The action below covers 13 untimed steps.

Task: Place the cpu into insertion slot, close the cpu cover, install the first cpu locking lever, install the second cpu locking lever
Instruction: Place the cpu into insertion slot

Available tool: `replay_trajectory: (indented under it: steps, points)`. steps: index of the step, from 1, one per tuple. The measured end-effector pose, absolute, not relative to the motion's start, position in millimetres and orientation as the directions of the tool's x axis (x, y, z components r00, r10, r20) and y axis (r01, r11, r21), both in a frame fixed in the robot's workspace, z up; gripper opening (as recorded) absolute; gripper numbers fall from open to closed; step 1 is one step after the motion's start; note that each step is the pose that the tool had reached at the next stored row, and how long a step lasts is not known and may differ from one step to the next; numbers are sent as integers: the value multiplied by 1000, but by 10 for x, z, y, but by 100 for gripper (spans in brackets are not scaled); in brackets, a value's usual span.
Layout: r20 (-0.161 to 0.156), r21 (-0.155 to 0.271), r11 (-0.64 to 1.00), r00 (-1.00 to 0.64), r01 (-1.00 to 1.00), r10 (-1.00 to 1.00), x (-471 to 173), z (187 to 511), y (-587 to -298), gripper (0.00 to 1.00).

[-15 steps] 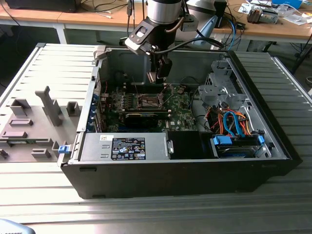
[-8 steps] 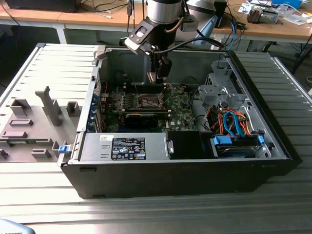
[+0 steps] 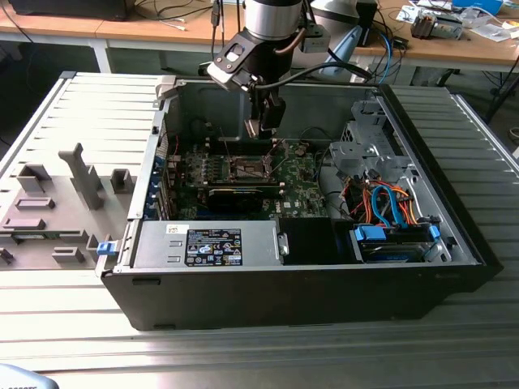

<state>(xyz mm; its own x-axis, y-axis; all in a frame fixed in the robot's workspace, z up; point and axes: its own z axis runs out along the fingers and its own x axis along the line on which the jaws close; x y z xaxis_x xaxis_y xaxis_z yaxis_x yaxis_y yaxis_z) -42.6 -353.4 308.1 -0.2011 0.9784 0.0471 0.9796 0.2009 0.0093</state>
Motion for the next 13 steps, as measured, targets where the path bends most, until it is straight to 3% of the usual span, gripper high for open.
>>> replay_trajectory:
  steps: [13]
  points:
    - [47,9,186,-186,983,981,-426,3081,-3534,54]
